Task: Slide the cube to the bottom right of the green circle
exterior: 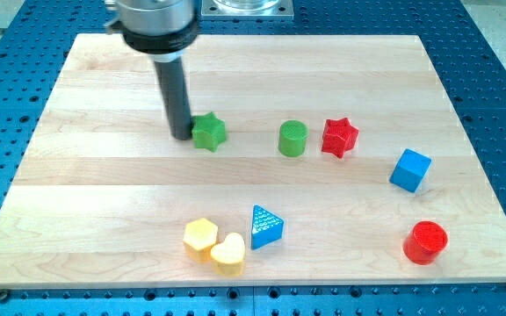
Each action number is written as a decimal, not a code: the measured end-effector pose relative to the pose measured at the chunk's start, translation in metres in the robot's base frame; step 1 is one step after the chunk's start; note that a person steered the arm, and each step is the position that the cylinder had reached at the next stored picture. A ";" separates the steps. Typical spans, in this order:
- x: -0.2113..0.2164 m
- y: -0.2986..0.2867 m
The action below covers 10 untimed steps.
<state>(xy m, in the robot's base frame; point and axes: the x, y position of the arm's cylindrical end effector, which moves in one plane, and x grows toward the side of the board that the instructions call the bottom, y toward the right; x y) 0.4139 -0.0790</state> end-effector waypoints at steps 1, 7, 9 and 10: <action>0.000 0.032; 0.083 0.199; 0.122 0.329; 0.103 0.385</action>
<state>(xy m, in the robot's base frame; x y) 0.5168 0.3065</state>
